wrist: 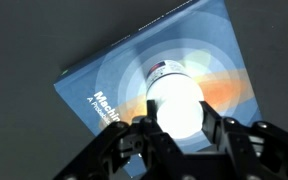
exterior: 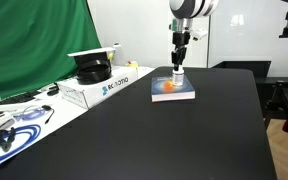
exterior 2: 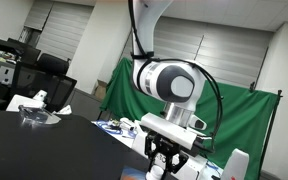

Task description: Pick up the vial and put it on the book

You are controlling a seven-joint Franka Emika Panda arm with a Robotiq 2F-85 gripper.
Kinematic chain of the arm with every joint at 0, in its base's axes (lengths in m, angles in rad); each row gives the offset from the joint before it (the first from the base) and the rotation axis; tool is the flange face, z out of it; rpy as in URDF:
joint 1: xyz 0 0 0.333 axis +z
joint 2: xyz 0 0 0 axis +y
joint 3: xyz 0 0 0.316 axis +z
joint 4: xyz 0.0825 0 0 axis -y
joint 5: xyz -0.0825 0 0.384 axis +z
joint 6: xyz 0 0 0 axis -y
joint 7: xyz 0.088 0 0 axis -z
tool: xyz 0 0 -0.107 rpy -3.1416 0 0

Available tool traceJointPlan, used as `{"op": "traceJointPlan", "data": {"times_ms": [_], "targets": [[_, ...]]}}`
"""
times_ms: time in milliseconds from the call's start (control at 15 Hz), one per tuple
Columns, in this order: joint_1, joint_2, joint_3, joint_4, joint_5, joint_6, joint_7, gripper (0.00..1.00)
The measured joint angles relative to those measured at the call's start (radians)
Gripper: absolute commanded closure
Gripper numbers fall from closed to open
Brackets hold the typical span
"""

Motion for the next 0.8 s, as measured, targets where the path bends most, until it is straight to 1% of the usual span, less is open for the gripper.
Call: {"op": "traceJointPlan", "data": {"times_ms": [67, 267, 400, 600, 800], "targets": [[0.000, -0.004, 0.000, -0.005, 0.000, 0.000, -0.001, 0.24], [0.000, -0.020, 0.000, -0.018, 0.000, -0.008, -0.004, 0.03], [-0.003, -0.051, 0.000, -0.021, 0.000, -0.030, -0.006, 0.00], [-0.012, -0.135, -0.010, -0.025, 0.013, -0.106, -0.024, 0.00], [-0.015, -0.231, -0.040, -0.036, 0.020, -0.181, -0.053, 0.00]]}}
